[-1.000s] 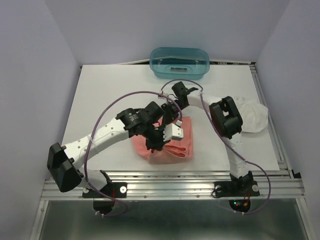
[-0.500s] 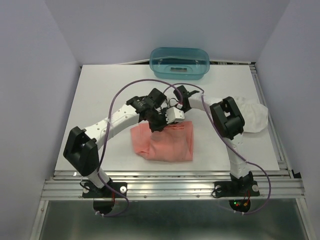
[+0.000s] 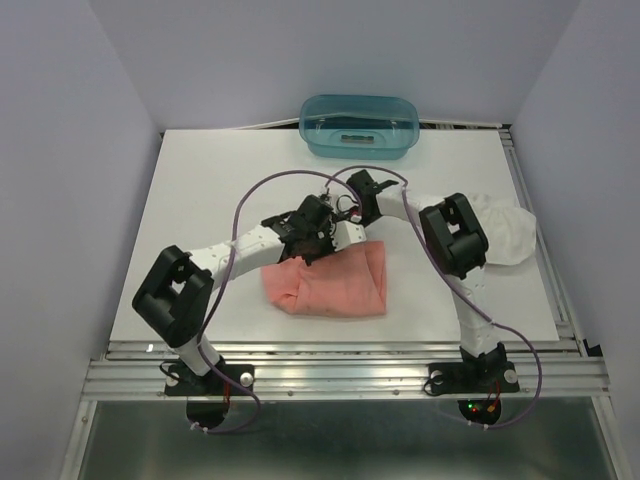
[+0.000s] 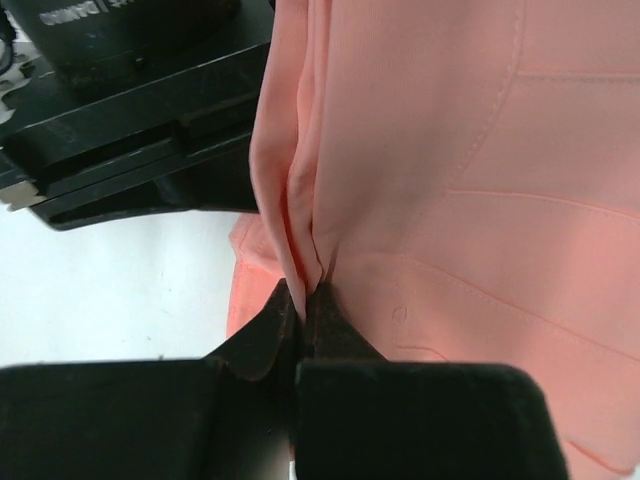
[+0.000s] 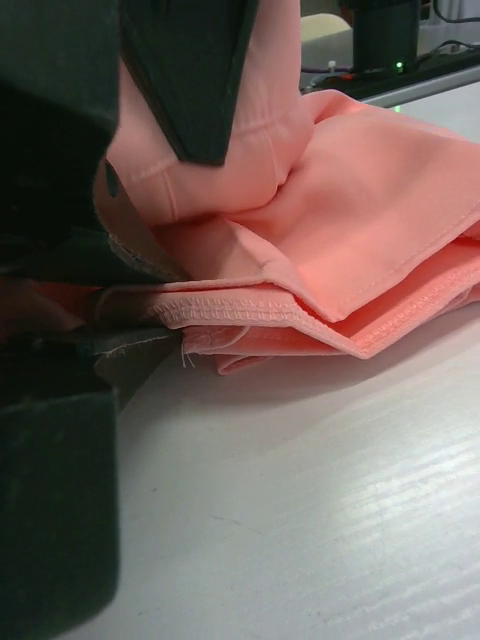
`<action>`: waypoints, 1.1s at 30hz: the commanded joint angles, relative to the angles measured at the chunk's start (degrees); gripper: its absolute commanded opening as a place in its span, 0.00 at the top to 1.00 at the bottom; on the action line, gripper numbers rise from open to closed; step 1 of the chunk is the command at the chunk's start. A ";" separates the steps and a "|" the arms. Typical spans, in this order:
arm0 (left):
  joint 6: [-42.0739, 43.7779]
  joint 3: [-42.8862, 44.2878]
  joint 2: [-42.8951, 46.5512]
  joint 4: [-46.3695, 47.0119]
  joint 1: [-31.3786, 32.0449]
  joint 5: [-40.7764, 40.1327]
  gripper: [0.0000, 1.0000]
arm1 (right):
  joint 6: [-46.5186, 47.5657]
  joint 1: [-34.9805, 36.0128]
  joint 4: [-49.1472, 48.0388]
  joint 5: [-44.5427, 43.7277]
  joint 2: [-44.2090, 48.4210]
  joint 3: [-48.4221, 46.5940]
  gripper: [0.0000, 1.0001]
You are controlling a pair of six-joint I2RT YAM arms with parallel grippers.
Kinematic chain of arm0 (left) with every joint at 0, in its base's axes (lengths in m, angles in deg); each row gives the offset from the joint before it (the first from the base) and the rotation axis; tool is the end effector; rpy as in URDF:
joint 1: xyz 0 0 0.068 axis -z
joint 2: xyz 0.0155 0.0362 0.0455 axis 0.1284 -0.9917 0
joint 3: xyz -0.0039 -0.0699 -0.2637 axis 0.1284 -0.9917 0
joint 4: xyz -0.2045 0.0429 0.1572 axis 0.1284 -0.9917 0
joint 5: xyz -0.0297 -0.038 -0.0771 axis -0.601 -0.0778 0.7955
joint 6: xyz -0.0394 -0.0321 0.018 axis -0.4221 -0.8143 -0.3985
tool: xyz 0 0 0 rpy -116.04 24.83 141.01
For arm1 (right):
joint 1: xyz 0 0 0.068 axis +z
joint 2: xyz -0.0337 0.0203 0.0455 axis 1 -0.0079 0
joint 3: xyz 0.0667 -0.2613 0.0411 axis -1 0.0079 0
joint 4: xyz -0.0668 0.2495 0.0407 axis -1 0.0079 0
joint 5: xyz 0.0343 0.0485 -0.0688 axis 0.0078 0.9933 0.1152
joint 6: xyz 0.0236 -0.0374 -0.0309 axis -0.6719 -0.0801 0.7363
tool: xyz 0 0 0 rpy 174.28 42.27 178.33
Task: Fold and stack the skirts
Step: Fold the skirt
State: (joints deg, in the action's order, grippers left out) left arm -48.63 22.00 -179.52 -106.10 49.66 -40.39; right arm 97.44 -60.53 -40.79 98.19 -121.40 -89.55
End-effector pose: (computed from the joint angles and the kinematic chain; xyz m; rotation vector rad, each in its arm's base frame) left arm 0.2544 -0.2383 0.2285 1.5979 1.7604 -0.2057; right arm 0.3784 0.2436 0.1274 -1.0964 2.4443 1.4611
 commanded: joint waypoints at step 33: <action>-5.18 19.86 -8.16 -6.70 -6.42 3.19 0.46 | -13.27 -23.04 -1.92 -8.74 18.17 -7.76 0.44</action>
State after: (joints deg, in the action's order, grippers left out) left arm -50.07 36.07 -192.77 -106.19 45.46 -41.09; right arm 81.98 -84.20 -41.97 90.91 -115.15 -102.35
